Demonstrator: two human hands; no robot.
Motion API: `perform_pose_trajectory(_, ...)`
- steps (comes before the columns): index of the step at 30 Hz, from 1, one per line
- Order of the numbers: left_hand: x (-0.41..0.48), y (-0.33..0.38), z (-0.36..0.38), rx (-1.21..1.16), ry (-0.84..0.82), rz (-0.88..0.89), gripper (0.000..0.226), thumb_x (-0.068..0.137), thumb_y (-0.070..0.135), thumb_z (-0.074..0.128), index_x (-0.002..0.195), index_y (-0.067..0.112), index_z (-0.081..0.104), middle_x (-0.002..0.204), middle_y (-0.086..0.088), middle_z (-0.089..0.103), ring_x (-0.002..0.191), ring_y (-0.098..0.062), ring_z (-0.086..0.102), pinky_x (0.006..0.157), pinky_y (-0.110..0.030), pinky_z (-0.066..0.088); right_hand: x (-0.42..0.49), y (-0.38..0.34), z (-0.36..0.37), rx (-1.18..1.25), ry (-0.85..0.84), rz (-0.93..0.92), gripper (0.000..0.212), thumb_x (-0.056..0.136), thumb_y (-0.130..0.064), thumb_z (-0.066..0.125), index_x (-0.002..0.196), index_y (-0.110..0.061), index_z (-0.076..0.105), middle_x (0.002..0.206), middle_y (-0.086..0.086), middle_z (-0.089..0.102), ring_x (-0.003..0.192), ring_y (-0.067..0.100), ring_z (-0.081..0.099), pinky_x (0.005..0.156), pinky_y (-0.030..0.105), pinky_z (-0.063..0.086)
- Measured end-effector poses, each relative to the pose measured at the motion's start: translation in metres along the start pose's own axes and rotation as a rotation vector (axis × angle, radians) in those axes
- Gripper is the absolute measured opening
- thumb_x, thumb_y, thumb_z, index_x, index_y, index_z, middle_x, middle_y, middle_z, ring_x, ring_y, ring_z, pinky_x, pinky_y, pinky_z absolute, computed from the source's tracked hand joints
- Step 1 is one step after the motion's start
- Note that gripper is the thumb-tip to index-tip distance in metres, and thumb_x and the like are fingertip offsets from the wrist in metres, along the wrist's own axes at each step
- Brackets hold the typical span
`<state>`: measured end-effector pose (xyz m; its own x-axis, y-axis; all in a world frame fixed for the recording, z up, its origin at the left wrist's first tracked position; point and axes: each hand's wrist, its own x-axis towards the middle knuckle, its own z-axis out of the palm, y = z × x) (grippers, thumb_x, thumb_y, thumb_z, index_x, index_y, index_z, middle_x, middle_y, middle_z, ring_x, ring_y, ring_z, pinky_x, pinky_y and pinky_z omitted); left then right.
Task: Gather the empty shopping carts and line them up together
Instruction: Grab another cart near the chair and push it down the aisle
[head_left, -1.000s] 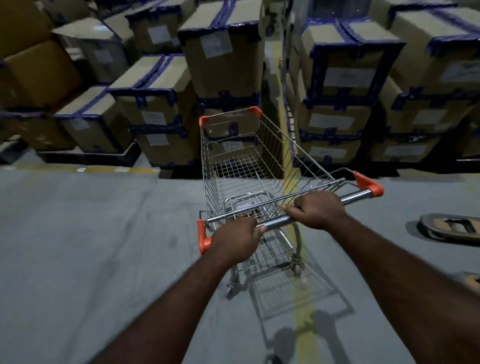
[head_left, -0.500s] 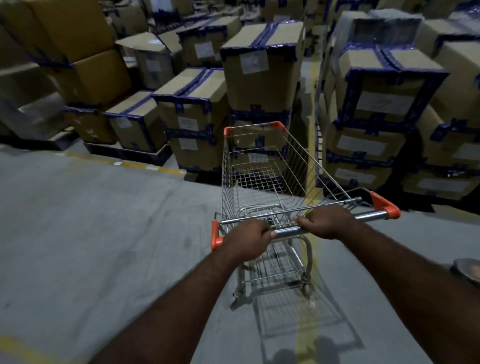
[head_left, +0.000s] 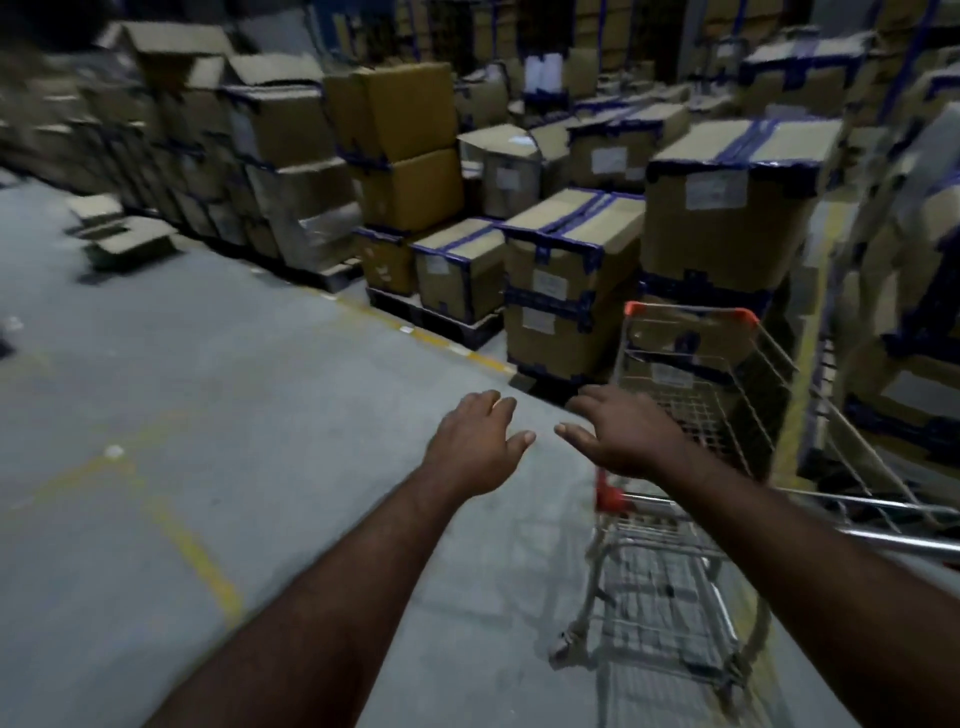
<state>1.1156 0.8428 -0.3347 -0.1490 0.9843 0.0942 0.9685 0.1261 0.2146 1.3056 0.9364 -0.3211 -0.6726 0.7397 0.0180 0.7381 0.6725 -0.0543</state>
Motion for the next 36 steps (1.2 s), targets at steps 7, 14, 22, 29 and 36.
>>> perform_pose_trajectory(7, -0.105, -0.156, -0.087, 0.129, 0.104, -0.242, 0.067, 0.101, 0.063, 0.033, 0.154, 0.021, 0.032, 0.163, -0.007, 0.026, 0.151, -0.030, 0.017, 0.119, -0.051, 0.022, 0.043, -0.188, -0.035, 0.024, 0.075, -0.301, 0.069, 0.100, -0.065, 0.033, 0.155, -0.025, 0.031, 0.167, 0.003, 0.018, 0.153, 0.022, 0.013, 0.119, 0.047, 0.020)
perform_pose_trajectory(14, -0.263, -0.300, -0.174, 0.212, 0.189, -0.535, 0.067, 0.101, 0.063, 0.031, 0.153, 0.020, 0.034, 0.164, -0.008, 0.024, 0.151, -0.029, 0.015, 0.119, -0.054, 0.020, 0.061, -0.417, -0.059, 0.052, 0.114, -0.640, 0.071, 0.099, -0.066, 0.033, 0.157, -0.024, 0.028, 0.168, 0.003, 0.013, 0.154, 0.021, 0.008, 0.121, 0.046, 0.016)
perform_pose_trajectory(22, -0.484, -0.403, -0.246, 0.291, 0.261, -0.948, 0.064, 0.100, 0.064, 0.033, 0.148, 0.021, 0.041, 0.158, -0.006, 0.032, 0.149, -0.029, 0.019, 0.117, -0.053, 0.023, 0.031, -0.654, -0.080, 0.110, 0.150, -1.028, 0.067, 0.100, -0.062, 0.037, 0.154, -0.021, 0.033, 0.166, 0.005, 0.021, 0.152, 0.021, 0.013, 0.118, 0.045, 0.021)
perform_pose_trajectory(29, -0.608, -0.448, -0.259, 0.271, 0.302, -1.205, 0.063, 0.100, 0.064, 0.032, 0.145, 0.022, 0.044, 0.151, -0.003, 0.041, 0.143, -0.025, 0.027, 0.113, -0.052, 0.029, -0.002, -0.797, -0.077, 0.138, 0.103, -1.294, 0.070, 0.099, -0.065, 0.034, 0.155, -0.023, 0.029, 0.168, 0.004, 0.015, 0.154, 0.022, 0.009, 0.121, 0.047, 0.018)
perform_pose_trajectory(36, -0.655, -0.519, -0.275, 0.287, 0.302, -1.337, 0.063, 0.100, 0.064, 0.033, 0.146, 0.023, 0.045, 0.151, -0.001, 0.042, 0.143, -0.024, 0.031, 0.113, -0.048, 0.030, 0.026, -0.914, -0.065, 0.152, 0.092, -1.437, 0.072, 0.099, -0.065, 0.034, 0.156, -0.022, 0.028, 0.168, 0.005, 0.015, 0.154, 0.022, 0.009, 0.121, 0.049, 0.018)
